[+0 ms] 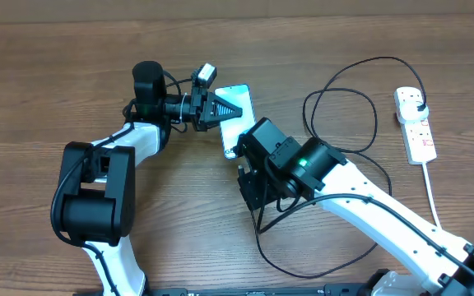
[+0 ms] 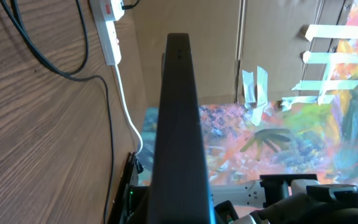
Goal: Plug charger to phone and switch on socket
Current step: 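Carry the cable plug with the right gripper to the phone's bottom port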
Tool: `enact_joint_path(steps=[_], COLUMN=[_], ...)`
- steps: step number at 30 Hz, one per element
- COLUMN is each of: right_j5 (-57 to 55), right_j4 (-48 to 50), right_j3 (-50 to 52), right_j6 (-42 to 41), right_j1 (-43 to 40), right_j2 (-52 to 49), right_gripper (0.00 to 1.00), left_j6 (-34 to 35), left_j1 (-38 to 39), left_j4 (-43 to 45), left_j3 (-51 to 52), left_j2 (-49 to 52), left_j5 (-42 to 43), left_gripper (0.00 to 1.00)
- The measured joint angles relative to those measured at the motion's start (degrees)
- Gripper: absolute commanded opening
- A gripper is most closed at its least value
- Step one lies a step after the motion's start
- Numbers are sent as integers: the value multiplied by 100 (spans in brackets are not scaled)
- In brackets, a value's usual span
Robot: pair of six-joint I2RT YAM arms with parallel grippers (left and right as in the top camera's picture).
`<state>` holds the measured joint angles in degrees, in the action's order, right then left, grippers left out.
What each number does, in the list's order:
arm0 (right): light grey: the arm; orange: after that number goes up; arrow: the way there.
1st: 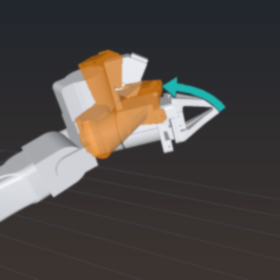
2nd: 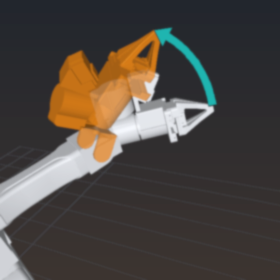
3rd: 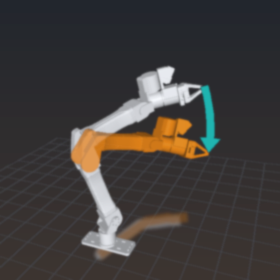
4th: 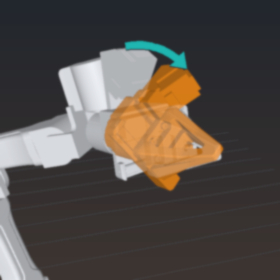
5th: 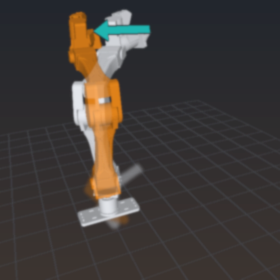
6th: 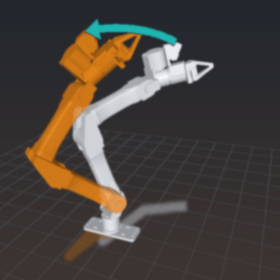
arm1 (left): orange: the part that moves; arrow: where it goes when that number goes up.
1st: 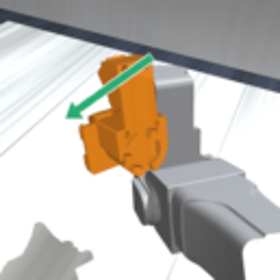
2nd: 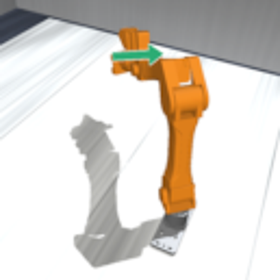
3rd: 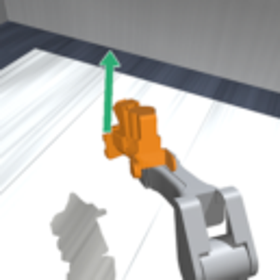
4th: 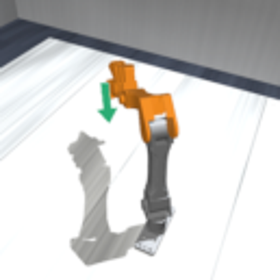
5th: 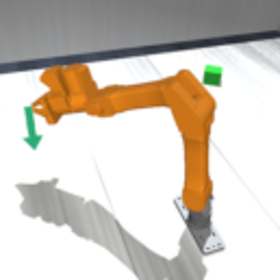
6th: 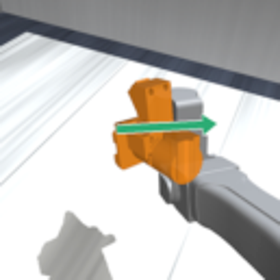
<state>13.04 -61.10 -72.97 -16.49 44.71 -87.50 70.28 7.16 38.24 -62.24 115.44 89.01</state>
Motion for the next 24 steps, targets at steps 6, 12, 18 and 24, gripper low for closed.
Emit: enact_joint_path(steps=[6, 12, 18, 24], right_j5=[-173, -212, -214, -326], right_j4=[7, 17, 129, 175], right_j3=[0, 0, 0, 0], right_j6=[-2, -2, 2, -4], right_j1=[0, 0, 0, 0], right_j2=[-4, -4, -4, -4], right_gripper=[4, 4, 4, 4], left_j6=[-177, -341, -343, -343], left_j1=[-4, -4, -4, -4], left_j4=[0, -2, -2, 0], left_j3=[0, 0, 0, 0], left_j2=[0, 0, 0, 0], left_j5=[2, 0, 0, 0], left_gripper=[4, 4, 4, 4])
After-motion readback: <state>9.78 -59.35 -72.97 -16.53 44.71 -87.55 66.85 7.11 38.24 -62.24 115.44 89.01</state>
